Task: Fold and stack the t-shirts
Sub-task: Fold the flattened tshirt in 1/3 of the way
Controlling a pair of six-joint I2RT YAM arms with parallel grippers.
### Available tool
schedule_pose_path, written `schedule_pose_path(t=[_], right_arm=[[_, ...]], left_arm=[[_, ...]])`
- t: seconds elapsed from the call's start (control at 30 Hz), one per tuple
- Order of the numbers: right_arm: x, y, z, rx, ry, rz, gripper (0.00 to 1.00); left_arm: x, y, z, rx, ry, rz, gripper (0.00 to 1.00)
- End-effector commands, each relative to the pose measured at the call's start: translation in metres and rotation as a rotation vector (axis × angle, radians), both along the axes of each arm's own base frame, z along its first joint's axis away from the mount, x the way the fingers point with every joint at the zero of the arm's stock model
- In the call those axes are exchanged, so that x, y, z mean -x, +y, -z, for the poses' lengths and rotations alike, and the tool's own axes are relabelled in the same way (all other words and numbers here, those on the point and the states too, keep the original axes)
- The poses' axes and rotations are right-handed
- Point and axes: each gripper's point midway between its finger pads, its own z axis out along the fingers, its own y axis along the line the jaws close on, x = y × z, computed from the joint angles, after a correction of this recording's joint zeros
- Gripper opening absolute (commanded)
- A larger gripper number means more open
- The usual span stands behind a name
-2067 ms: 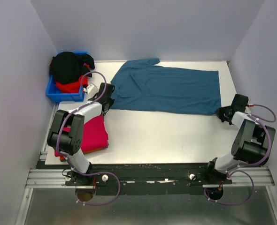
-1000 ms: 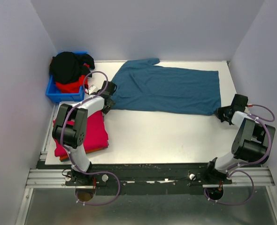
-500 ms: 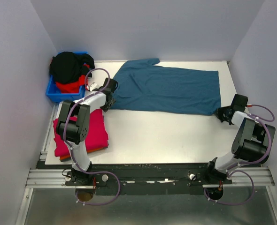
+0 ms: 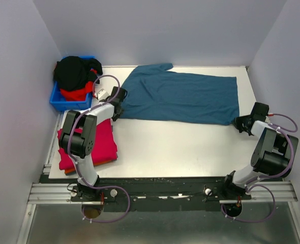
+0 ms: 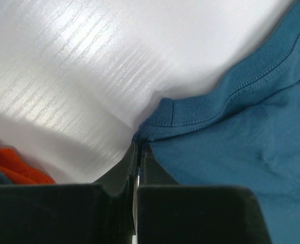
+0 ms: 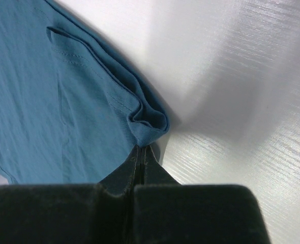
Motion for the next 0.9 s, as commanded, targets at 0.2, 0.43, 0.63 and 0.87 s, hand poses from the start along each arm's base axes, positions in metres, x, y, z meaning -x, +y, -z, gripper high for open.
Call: schedule_pose_path(t=[0.2, 0.43, 0.63, 0.87], right_arm=[[-0.003, -0.005, -0.029, 0.052, -0.054, -0.036, 0.01], [-0.006, -0.011, -0.09, 0.13, -0.136, -0.042, 0.01], [-0.012, -0.019, -0.179, 0.213, -0.256, -0.027, 0.01], [0.014, -0.007, -0.306, 0.348, -0.491, -0.042, 0.01]], left_arm=[[-0.022, 0.004, -0.075, -0.06, -0.124, 0.077, 0.0], [-0.034, 0.005, -0.127, -0.078, -0.187, 0.092, 0.0], [-0.049, 0.011, -0.226, -0.107, -0.334, 0.085, 0.0], [-0.023, 0.024, -0.374, -0.12, -0.598, 0.084, 0.0]])
